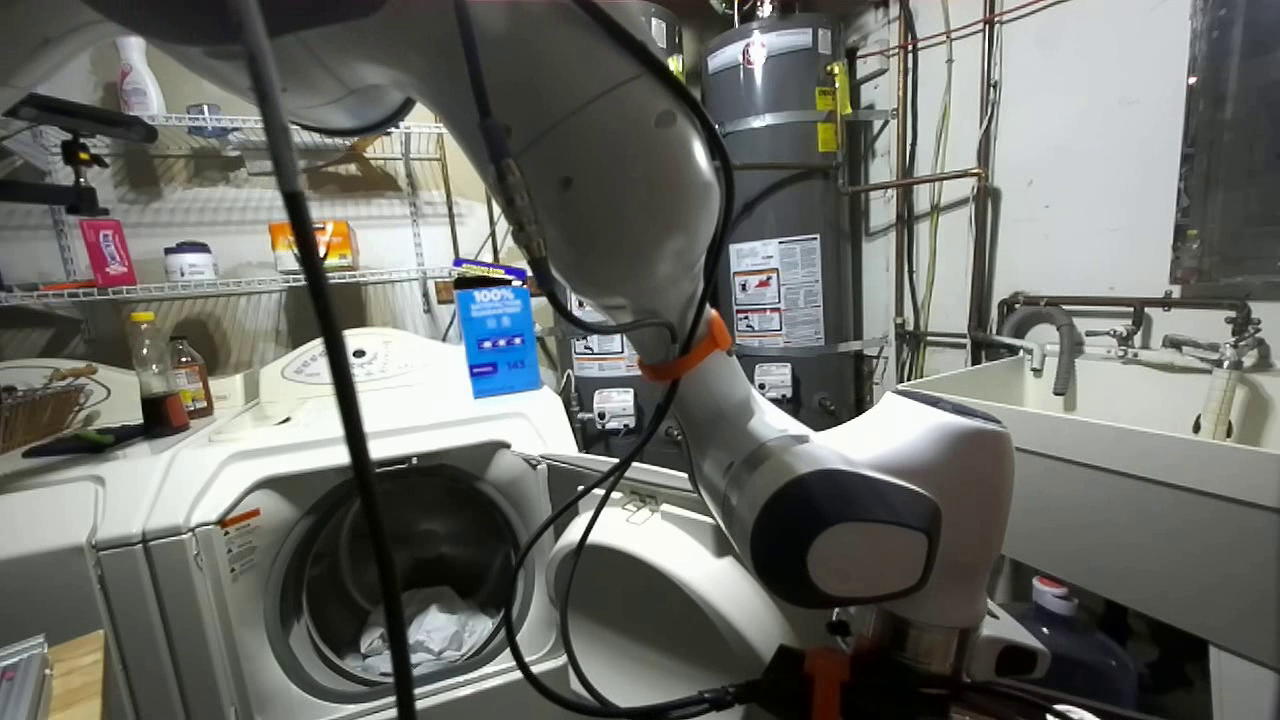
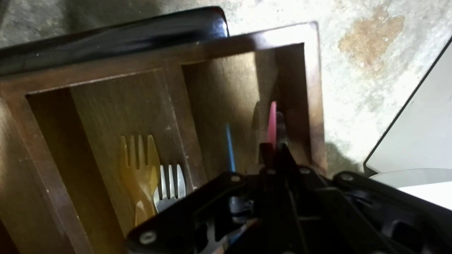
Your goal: Get the pink object from the wooden tray and put it on the washing machine
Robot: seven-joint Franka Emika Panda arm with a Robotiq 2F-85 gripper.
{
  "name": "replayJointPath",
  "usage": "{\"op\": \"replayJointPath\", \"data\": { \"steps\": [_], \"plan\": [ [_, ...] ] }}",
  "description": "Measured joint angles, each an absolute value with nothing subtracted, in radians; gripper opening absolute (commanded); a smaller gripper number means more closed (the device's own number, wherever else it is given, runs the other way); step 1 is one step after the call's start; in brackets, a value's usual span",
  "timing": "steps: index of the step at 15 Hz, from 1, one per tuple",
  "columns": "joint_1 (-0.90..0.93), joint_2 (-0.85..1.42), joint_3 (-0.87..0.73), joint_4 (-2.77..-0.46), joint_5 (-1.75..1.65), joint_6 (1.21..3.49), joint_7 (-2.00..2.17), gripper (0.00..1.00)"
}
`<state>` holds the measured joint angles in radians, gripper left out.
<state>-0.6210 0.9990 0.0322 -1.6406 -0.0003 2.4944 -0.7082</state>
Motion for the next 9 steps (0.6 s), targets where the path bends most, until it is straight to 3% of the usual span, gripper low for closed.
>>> {"op": "replayJointPath", "data": {
  "steps": [9],
  "plan": [
    [-0.619, 0.935, 0.031, -1.654, -0.008, 2.494, -0.746, 0.01]
  ]
}}
